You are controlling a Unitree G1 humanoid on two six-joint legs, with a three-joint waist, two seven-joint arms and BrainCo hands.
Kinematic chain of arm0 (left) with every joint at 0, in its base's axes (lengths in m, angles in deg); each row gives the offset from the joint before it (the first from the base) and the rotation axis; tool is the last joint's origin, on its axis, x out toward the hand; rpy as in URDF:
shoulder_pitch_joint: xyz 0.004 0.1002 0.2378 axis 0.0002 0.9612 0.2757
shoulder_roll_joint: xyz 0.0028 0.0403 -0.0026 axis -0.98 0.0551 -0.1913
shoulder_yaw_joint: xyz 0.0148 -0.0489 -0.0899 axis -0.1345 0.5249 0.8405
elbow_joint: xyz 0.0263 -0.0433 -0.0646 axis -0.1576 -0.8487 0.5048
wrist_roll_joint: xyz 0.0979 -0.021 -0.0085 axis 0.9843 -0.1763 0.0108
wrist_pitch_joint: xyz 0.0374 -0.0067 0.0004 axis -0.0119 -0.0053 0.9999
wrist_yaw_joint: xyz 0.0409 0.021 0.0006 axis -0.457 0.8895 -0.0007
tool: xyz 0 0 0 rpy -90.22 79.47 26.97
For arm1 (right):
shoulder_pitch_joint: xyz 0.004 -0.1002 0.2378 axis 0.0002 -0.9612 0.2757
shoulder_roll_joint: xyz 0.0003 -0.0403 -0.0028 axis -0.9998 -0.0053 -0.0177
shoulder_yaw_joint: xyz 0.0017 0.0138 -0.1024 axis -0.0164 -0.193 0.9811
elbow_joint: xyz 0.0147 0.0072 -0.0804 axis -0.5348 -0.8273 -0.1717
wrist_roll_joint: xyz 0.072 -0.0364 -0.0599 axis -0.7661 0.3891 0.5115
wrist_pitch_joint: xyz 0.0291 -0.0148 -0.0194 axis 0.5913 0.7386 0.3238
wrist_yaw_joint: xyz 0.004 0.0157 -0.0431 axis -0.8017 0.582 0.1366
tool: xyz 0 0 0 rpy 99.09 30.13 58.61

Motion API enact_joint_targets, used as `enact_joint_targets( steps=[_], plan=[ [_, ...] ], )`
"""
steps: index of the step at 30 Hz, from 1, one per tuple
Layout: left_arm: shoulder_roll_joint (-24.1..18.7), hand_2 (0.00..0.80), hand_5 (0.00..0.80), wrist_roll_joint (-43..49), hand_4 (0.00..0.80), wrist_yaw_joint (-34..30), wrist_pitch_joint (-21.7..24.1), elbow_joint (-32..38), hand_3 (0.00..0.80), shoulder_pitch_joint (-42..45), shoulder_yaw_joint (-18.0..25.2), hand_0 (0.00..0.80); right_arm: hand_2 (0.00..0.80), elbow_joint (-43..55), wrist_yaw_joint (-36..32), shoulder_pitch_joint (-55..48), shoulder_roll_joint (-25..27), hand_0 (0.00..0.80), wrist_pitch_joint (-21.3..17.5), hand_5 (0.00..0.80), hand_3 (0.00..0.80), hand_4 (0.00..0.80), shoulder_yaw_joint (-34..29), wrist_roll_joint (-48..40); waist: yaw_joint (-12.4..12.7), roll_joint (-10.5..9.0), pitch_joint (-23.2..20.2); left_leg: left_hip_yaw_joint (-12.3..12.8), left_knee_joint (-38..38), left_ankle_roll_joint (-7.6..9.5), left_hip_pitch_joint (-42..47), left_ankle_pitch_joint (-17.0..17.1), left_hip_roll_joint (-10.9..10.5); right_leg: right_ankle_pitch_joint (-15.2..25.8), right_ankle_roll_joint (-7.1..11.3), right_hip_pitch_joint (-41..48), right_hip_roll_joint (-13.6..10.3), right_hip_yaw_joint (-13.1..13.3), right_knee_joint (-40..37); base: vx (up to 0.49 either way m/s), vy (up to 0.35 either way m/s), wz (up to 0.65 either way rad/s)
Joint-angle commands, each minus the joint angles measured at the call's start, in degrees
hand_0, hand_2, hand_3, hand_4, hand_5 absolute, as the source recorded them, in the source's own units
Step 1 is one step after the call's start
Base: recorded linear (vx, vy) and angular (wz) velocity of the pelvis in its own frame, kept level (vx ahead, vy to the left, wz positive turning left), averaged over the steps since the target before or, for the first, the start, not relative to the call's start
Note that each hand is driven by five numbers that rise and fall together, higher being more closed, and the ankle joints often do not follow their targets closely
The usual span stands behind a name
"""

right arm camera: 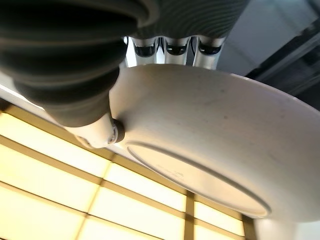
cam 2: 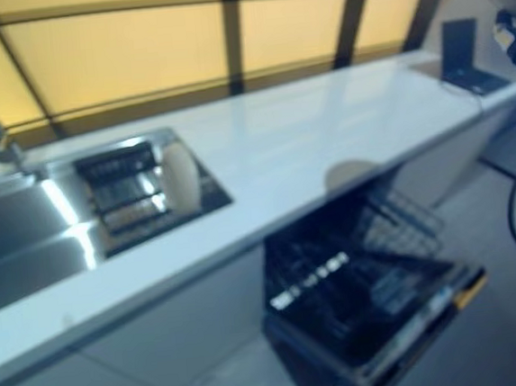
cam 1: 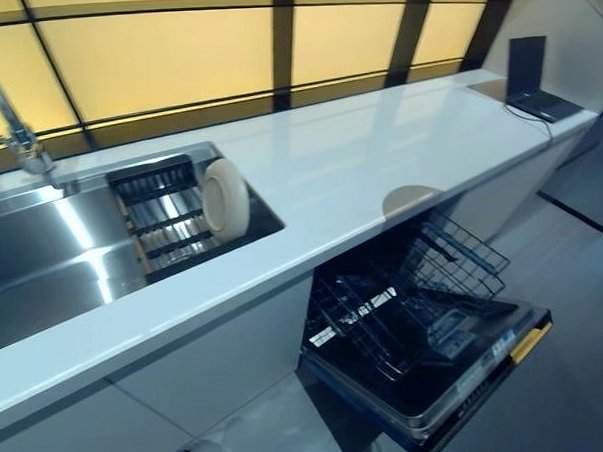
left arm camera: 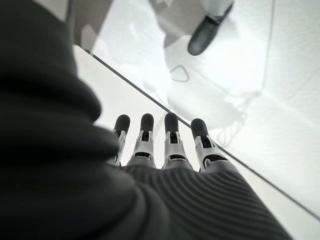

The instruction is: Take plates into dishwasher

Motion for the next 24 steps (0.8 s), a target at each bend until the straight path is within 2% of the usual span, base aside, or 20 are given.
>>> enact_joint_targets(
  steps=[1, 3, 4, 5, 7, 8, 10, 12, 16, 18, 24],
  plan=[
    [-1.3, 0.000, 0.000, 2.8, 0.000, 0.0, 1.6, -1.9, 0.000, -1.7, 0.5, 0.000, 0.800, -1.0, 1.8, 1.9, -1.0, 0.800, -0.8, 0.800, 0.800, 0.800, -3.8, -3.8, 0.1, -1.74, -2.5, -0.5, 1.3, 6.57, -1.4, -9.2, -5.6, -7.3, -1.13, 4.1, -1.6, 0.9, 7.5, -0.177, -0.402, -0.45],
    [-1.3, 0.000, 0.000, 2.0, 0.000, 0.4, 1.4, -2.7, 0.000, -2.5, 1.0, 0.000, 0.800, -0.8, 1.5, 1.8, -1.4, 0.800, -1.4, 0.800, 0.800, 0.800, -3.4, -6.2, 0.2, -2.82, -2.5, 1.5, 3.5, 5.43, -3.0, -9.0, -4.5, -9.9, -2.15, 5.4, 0.1, -0.6, 4.4, -0.218, -0.466, -0.45],
    [-1.3, 0.000, 0.000, 2.0, 0.000, 0.5, 1.2, -2.7, 0.000, -2.7, 1.1, 0.000, 0.800, -0.6, 1.1, 1.9, -1.5, 0.800, -1.5, 0.800, 0.800, 0.800, -3.4, -7.3, 0.2, -3.12, -2.4, 1.9, 4.3, 4.98, -3.4, -9.0, -4.0, -10.5, -2.49, 5.7, 0.5, -0.7, 3.7, -0.297, -0.594, -0.47],
    [-0.9, 0.000, 0.000, 1.5, 0.000, 0.8, 1.0, -2.8, 0.000, -3.0, 1.2, 0.000, 0.800, 0.1, -0.1, 2.3, -1.3, 0.800, -1.1, 0.800, 0.800, 0.800, -3.2, -9.7, 0.0, -3.65, -2.1, 2.2, 5.4, 4.09, -4.2, -8.4, -3.0, -12.0, -3.62, 5.6, 1.5, -0.2, 2.6, -0.248, -0.499, -0.43],
    [0.2, 0.000, 0.000, 1.4, 0.000, 1.4, 1.4, -3.0, 0.000, -3.3, 1.2, 0.000, 0.800, 0.3, -2.2, 3.1, -1.1, 0.800, -0.7, 0.800, 0.800, 0.800, -2.9, -12.4, -0.2, -4.36, -1.7, 1.6, 6.4, 2.51, -5.4, -7.3, -1.7, -13.2, -5.78, 5.9, 2.8, 1.2, 1.3, -0.235, -0.495, -0.31],
    [0.3, 0.000, 0.000, 1.4, 0.000, 1.4, 1.5, -3.1, 0.000, -3.3, 1.2, 0.000, 0.800, 0.3, -2.3, 3.2, -1.1, 0.800, -0.6, 0.800, 0.800, 0.800, -2.8, -12.4, -0.2, -4.35, -1.7, 1.6, 6.4, 2.41, -5.5, -7.2, -1.6, -13.2, -5.89, 6.0, 2.9, 1.1, 1.2, -0.237, -0.522, -0.25],
    [2.3, 0.000, 0.000, 1.0, 0.000, 2.1, 3.4, -3.3, 0.000, -3.3, 0.9, 0.000, 0.800, 1.0, -4.6, 3.4, -1.3, 0.800, -0.2, 0.800, 0.800, 0.800, -3.1, -15.8, -0.8, -5.00, -1.3, 0.4, 6.3, 0.54, -6.6, -5.0, -0.4, -13.3, -8.06, 6.3, 4.2, 2.2, -0.2, -0.246, -0.511, -0.18],
    [3.6, 0.000, 0.000, 0.7, 0.000, 2.3, 4.3, -3.5, 0.000, -3.3, 0.6, 0.000, 0.800, 1.9, -5.9, 2.9, -2.4, 0.800, 0.1, 0.800, 0.800, 0.800, -3.7, -17.5, -1.5, -5.01, -1.0, 0.3, 6.1, -0.26, -7.0, -3.9, 0.5, -13.3, -9.14, 6.0, 4.9, 2.4, -0.3, -0.198, -0.354, -0.02],
    [4.8, 0.000, 0.000, 0.7, 0.000, 2.0, 4.7, -3.8, 0.000, -3.4, -0.1, 0.000, 0.800, 3.0, -7.7, 1.9, -5.7, 0.800, 0.1, 0.800, 0.800, 0.800, -4.3, -19.4, -2.5, -4.40, -0.9, -0.3, 4.8, -1.55, -6.6, -1.8, 1.2, -13.6, -10.14, 5.4, 5.6, 2.6, -0.2, -0.132, -0.216, -0.01],
    [4.8, 0.000, 0.000, 0.7, 0.000, 1.8, 5.1, -4.0, 0.000, -3.3, -0.2, 0.000, 0.800, 4.0, -8.8, 1.2, -7.7, 0.800, 1.0, 0.800, 0.800, 0.800, -4.5, -21.7, -2.8, -3.91, -0.7, -1.6, 3.9, -2.04, -6.3, -0.7, 1.1, -13.8, -10.41, 4.9, 5.9, 3.1, 0.0, -0.110, -0.121, -0.02],
    [4.3, 0.000, 0.000, 0.7, 0.000, 1.8, 4.8, -5.4, 0.000, -3.9, 0.5, 0.000, 0.800, 4.8, -11.0, -1.6, -11.7, 0.800, 1.3, 0.800, 0.800, 0.800, -5.2, -23.6, -4.6, -2.72, -0.6, -0.9, 1.9, -2.77, -4.8, 0.3, 1.5, -13.7, -10.61, 4.5, 5.9, 3.8, -0.3, -0.046, -0.018, -0.08]
  ],
)
